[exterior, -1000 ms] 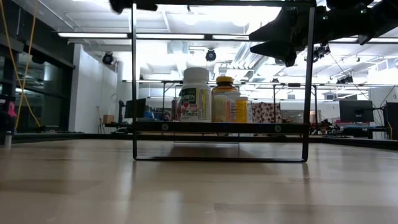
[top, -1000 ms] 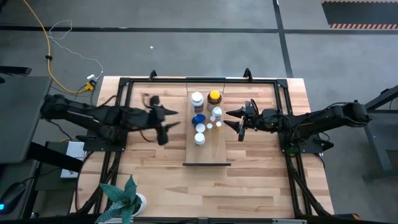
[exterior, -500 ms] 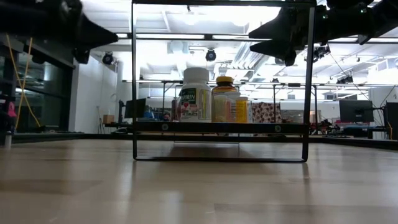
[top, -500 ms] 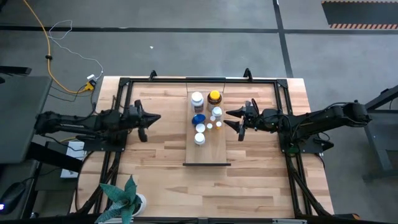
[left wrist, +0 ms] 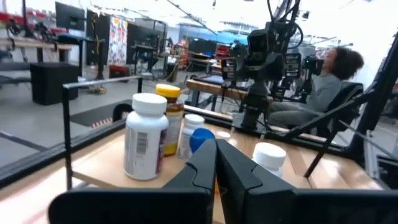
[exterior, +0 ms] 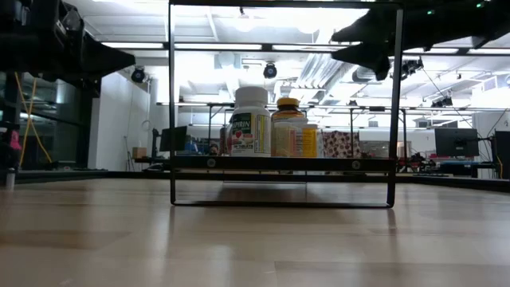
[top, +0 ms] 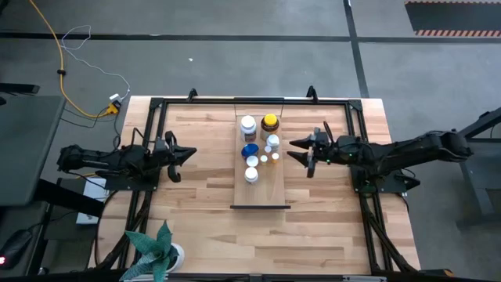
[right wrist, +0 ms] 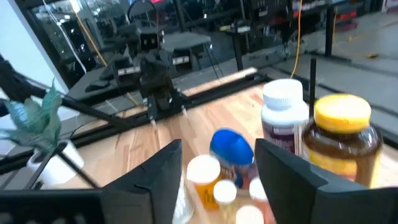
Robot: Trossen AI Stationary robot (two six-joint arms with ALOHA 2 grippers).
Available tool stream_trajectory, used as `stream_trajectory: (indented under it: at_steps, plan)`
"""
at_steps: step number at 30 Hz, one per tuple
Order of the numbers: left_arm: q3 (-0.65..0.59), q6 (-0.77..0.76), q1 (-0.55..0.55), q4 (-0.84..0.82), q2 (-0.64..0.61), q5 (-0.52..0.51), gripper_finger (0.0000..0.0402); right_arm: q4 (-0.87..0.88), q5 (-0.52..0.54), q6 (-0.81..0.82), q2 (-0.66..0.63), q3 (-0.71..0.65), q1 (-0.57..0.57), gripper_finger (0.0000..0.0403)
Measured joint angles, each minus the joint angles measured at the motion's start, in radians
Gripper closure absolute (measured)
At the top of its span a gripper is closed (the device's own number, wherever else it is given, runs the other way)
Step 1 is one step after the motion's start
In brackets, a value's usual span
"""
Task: Pick and place medicine bottles onto shelf by color
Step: Return to Home Position
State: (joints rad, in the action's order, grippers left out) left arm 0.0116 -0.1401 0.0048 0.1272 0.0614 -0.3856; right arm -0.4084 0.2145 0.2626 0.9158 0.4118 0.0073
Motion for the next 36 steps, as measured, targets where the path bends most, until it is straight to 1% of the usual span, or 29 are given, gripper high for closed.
stream_trajectory:
  at_steps: [2,5,7,8,9,12,14,16,19,22,26,32,36]
  plan:
    - [0.0,0.02,0.002,-0.001,-0.004,-0.029,0.0401,0.089,-0.002,0.015,-0.054,0.0,0.006,0.0233]
    - [0.0,0.011,0.003,-0.023,-0.003,-0.117,0.0401,0.217,-0.002,0.044,-0.142,0.0,0.017,0.0296]
    - [0.0,-0.014,0.002,-0.046,-0.004,-0.124,0.0401,0.304,-0.001,0.052,-0.2,0.0,0.026,0.0357]
    - [0.0,-0.054,0.002,-0.059,-0.004,-0.116,0.0401,0.34,-0.001,0.052,-0.23,0.0,0.032,0.0378]
    - [0.0,-0.108,0.0,-0.059,-0.002,-0.097,0.0401,0.369,-0.001,0.052,-0.26,-0.001,0.036,0.0389]
    - [0.001,-0.237,0.0,-0.05,-0.004,-0.038,0.0401,0.396,0.001,0.061,-0.349,-0.034,0.048,0.0381]
    - [0.001,-0.271,0.0,-0.056,-0.003,-0.018,0.0401,0.375,0.006,0.074,-0.402,-0.082,0.049,0.0389]
    - [0.001,-0.272,0.0,-0.054,-0.003,-0.01,0.0401,0.321,0.01,0.074,-0.451,-0.144,0.049,0.0399]
    - [0.001,-0.25,0.0,-0.056,-0.003,-0.01,0.0401,0.246,-0.008,0.08,-0.526,-0.223,0.043,0.0397]
    - [0.001,-0.241,0.0,-0.056,-0.003,-0.01,0.0401,0.242,-0.021,0.098,-0.588,-0.268,0.034,0.0401]
    - [0.001,-0.242,0.0,-0.056,-0.003,-0.01,0.0401,0.255,-0.024,0.095,-0.647,-0.28,0.03,0.0402]
    - [0.001,-0.217,0.0,-0.056,-0.003,-0.01,0.0401,0.264,-0.03,0.034,-0.714,-0.278,0.03,0.0402]
    - [0.001,-0.216,0.0,-0.056,-0.002,-0.01,0.0401,0.277,-0.059,0.024,-0.752,-0.291,0.032,0.0403]
